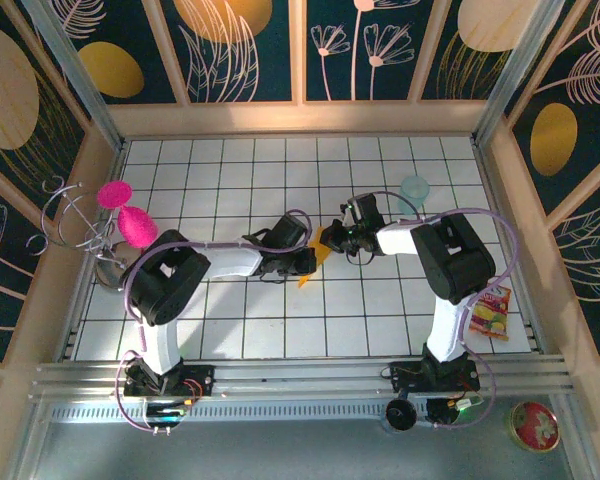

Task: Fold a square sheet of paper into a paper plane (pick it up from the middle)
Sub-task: Fold the wing for the fifth time at the center of the table.

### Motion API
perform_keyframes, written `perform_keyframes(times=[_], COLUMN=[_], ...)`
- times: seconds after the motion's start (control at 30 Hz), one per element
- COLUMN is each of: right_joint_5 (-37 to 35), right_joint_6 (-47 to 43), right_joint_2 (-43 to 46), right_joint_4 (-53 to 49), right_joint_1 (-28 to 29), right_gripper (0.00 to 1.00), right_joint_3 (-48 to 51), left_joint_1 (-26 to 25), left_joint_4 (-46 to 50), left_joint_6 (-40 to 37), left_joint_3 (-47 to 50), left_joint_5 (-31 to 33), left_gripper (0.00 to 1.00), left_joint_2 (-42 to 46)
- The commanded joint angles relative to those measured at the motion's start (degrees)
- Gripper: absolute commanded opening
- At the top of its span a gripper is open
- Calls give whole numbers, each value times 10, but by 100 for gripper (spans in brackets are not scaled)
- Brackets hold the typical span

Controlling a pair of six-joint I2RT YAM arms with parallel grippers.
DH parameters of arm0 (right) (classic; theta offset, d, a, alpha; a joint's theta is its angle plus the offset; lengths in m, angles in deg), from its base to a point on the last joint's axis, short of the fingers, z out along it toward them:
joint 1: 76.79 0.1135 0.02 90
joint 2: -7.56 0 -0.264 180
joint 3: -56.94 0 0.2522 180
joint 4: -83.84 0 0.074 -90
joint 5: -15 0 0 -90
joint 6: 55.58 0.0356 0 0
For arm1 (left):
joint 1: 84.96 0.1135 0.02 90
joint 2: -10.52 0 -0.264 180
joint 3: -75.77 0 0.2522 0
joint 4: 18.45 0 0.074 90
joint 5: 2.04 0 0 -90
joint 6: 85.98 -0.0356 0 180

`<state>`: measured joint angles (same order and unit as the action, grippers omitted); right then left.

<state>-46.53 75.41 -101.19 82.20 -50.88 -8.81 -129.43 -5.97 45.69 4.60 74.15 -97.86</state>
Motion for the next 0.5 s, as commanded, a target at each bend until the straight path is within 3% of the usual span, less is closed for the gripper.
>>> perform_keyframes(times=[0.0,0.47], right_joint_5=[15,-21], right_joint_6=[-8,-109], right_joint_2=[-2,66], right_joint_4=[-2,-26], right_joint_1=[-2,15], right_gripper=[6,7], right_joint_3=[13,-16], left_joint_1=[4,4], left_joint_4=[20,32], left_joint_6=[19,34], left_joint_3=[-15,10], left_joint_5=[18,-7], left_gripper=[0,0], left_joint_2=[-16,-28])
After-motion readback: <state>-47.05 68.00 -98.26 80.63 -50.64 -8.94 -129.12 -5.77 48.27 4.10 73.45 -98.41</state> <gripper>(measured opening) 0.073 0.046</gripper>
